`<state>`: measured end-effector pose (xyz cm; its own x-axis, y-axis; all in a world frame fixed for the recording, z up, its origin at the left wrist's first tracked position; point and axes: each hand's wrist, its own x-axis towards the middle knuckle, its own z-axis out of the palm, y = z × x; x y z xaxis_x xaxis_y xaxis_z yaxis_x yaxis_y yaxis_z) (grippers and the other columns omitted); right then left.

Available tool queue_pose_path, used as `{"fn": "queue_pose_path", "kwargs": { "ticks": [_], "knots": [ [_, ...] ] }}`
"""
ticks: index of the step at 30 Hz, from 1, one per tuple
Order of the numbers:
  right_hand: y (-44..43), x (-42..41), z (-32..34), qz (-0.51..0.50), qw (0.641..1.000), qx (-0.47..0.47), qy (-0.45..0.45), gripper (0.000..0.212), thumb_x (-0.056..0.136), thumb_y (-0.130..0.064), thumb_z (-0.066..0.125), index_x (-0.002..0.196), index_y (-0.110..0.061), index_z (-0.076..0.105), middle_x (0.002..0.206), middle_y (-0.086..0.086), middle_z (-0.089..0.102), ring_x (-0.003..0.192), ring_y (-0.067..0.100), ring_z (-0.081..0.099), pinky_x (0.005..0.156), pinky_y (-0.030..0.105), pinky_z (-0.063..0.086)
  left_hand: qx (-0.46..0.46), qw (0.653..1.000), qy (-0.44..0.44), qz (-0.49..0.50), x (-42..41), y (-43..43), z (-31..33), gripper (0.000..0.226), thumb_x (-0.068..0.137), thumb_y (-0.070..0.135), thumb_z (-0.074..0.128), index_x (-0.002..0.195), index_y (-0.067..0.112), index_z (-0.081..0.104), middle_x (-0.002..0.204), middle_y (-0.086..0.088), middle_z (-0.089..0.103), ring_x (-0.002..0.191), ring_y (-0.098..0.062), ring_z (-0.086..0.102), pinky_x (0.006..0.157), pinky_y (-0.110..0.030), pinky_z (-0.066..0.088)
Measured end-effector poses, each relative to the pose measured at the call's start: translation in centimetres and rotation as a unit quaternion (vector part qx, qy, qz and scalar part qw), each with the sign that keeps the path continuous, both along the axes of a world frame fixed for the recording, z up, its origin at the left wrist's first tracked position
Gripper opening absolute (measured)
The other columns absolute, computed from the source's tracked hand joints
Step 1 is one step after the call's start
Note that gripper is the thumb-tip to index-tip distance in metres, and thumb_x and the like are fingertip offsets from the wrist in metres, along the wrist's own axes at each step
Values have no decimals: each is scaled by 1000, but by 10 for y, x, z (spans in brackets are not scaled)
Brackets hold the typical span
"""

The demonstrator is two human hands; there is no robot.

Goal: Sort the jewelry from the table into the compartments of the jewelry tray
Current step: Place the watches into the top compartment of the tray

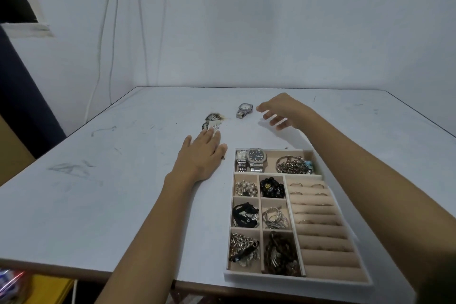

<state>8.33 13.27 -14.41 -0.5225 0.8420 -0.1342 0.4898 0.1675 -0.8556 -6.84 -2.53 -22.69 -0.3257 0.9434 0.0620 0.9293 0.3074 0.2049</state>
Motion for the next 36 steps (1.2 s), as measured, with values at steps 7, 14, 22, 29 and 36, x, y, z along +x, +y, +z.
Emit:
{"fn": "queue_pose_path", "kwargs": {
  "ticks": [7,14,22,29,36],
  "knots": [
    [22,-54,-33,-77,993,80,-41,21,86,-27,60,91,-8,54,98,12,57,85,28,55,69,29,38,24,1000,4,-5,-4,3,-5,55,102,41,20,152,19,16,161,0,8,148,-12,3,119,-44,2],
    [22,-78,-36,-109,973,162,-122,22,89,-29,56,102,-12,59,113,10,61,101,30,56,77,28,34,29,1000,-2,1,-2,2,-5,55,101,41,21,151,20,17,161,1,9,148,-11,3,119,-43,1],
    [25,-62,-24,-73,993,-50,76,21,67,2,75,81,-4,61,82,15,62,55,22,54,46,24,40,29,999,-12,4,1,0,0,54,101,41,22,151,21,16,161,1,9,147,-11,4,119,-42,0],
    [21,-21,2,0,974,-165,154,9,87,-12,68,89,-6,61,84,9,66,71,20,64,70,35,56,37,999,-22,9,3,-3,4,54,101,41,25,151,21,20,160,1,12,147,-11,7,119,-41,1],
    [-16,24,26,50,969,-154,184,7,86,-14,67,91,-9,66,82,4,67,71,17,65,64,27,56,38,999,-26,9,3,-3,4,53,101,42,26,150,21,22,160,1,13,147,-11,8,119,-42,3]
  ]
}}
